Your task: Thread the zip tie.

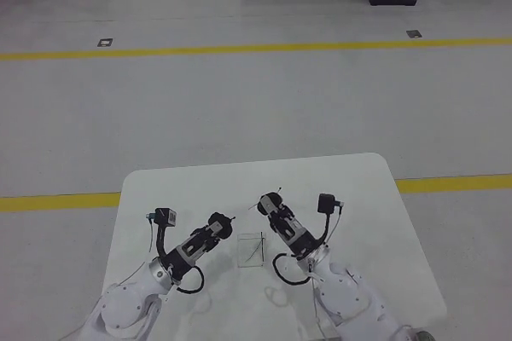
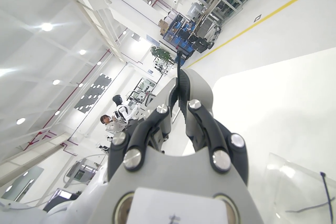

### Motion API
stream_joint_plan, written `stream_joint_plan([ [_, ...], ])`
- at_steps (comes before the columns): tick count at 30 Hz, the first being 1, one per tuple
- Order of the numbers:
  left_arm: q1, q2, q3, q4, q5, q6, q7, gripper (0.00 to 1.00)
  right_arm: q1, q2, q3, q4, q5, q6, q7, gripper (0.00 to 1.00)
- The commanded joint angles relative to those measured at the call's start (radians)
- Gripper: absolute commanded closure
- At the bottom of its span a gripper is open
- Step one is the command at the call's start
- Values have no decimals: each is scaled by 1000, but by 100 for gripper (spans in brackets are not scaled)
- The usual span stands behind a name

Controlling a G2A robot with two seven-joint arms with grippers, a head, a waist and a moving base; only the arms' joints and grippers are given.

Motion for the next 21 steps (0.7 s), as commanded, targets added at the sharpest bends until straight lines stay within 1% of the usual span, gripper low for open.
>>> stream_joint_plan([
  [1, 0, 0, 0, 0, 0, 0, 0, 100, 10, 2, -5, 0, -4, 0, 7, 100],
  [10, 0, 0, 0, 0, 0, 0, 0, 100, 50, 14, -52, -3, -20, 0, 30, 100],
  [21, 0, 0, 0, 0, 0, 0, 0, 100, 59, 30, -78, 8, -27, 0, 5, 100],
])
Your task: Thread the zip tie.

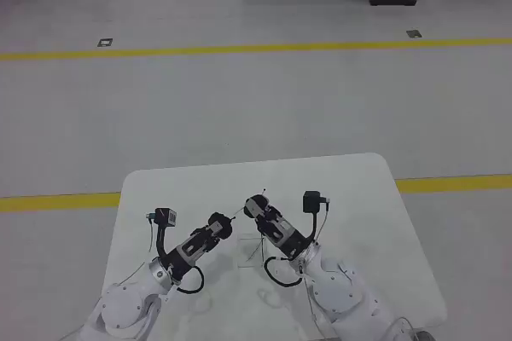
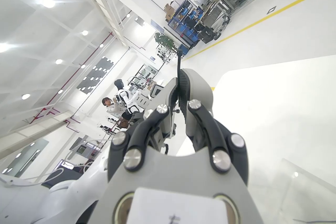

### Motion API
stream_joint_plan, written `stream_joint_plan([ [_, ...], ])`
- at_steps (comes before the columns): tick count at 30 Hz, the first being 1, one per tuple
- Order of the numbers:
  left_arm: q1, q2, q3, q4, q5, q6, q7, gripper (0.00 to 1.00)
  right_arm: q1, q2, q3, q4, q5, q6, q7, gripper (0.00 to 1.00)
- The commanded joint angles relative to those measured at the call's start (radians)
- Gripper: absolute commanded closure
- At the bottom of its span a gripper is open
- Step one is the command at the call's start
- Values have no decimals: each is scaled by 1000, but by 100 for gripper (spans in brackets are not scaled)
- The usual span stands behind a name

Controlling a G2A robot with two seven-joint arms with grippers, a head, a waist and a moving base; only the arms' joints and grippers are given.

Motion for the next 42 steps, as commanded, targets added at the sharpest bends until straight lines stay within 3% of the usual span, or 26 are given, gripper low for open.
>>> stream_joint_plan([
  [1, 0, 0, 0, 0, 0, 0, 0, 100, -2, 3, -1, -3, 0, 0, -8, 100],
  [42, 0, 0, 0, 0, 0, 0, 0, 100, 15, 52, -48, 23, 32, 0, -20, 100],
])
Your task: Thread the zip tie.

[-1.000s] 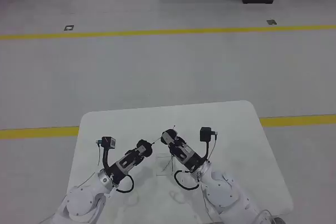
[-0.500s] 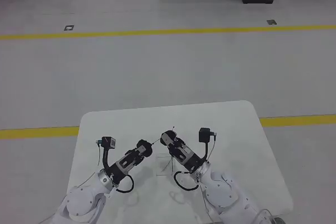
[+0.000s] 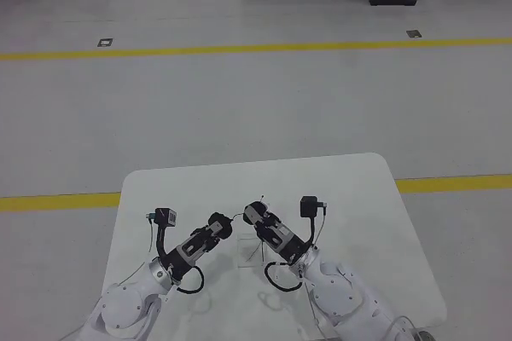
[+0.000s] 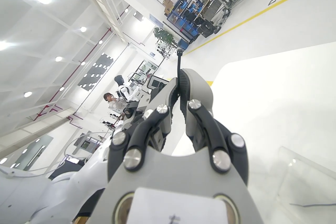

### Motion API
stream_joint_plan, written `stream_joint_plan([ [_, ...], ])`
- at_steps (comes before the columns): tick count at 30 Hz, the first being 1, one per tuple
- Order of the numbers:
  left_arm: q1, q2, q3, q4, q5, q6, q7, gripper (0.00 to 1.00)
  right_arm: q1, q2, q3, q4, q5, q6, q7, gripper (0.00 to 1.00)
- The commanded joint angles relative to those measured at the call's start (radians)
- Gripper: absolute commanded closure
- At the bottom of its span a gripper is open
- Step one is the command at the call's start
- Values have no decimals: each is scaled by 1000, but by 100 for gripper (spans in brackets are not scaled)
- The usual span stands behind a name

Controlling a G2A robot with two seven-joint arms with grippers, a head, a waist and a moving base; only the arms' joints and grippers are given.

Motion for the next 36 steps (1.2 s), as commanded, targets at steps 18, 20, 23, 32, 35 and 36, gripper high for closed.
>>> stream_joint_plan([
  [18, 0, 0, 0, 0, 0, 0, 0, 100, 1, 16, 2, -1, 37, 0, -27, 100],
  [20, 0, 0, 0, 0, 0, 0, 0, 100, -4, 21, 7, -12, 51, 0, -30, 100],
  [23, 0, 0, 0, 0, 0, 0, 0, 100, -4, 29, 9, -38, 65, 0, -40, 100],
  [32, 0, 0, 0, 0, 0, 0, 0, 100, -4, 29, 9, -38, 65, 0, -40, 100],
  [35, 0, 0, 0, 0, 0, 0, 0, 100, -4, 29, 10, -38, 67, 0, -40, 100],
  [36, 0, 0, 0, 0, 0, 0, 0, 100, -1, 29, 12, -40, 69, 0, -36, 100],
])
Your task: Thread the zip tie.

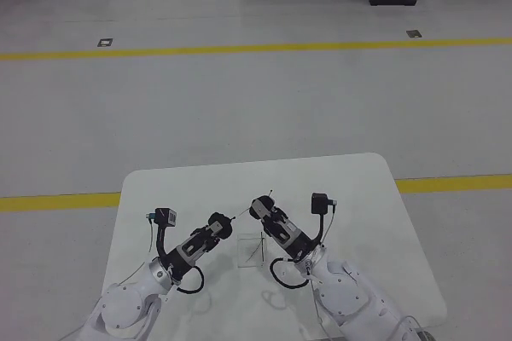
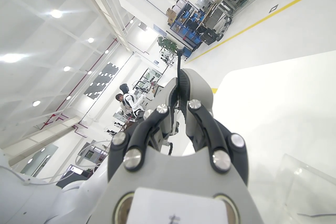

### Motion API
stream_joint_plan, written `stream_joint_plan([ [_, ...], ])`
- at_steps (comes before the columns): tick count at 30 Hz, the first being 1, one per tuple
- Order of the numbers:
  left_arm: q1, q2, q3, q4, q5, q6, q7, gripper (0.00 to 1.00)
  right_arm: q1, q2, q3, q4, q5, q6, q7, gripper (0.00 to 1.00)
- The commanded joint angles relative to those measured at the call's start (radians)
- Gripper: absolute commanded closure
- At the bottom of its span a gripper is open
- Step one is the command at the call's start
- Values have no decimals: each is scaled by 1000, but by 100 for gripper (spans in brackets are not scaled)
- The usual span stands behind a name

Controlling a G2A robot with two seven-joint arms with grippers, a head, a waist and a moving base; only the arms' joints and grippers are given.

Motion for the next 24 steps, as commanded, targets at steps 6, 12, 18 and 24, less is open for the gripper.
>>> stream_joint_plan([
  [6, 0, 0, 0, 0, 0, 0, 0, 100, 43, 10, -1, 4, -26, 0, 8, 100],
  [12, 0, 0, 0, 0, 0, 0, 0, 100, 100, 33, -56, 25, -29, 0, 18, 100],
  [18, 0, 0, 0, 0, 0, 0, 0, 100, 154, 68, -133, 67, -32, 0, -34, 100],
  [24, 0, 0, 0, 0, 0, 0, 0, 100, 179, 100, -176, 65, -24, 0, -104, 100],
])
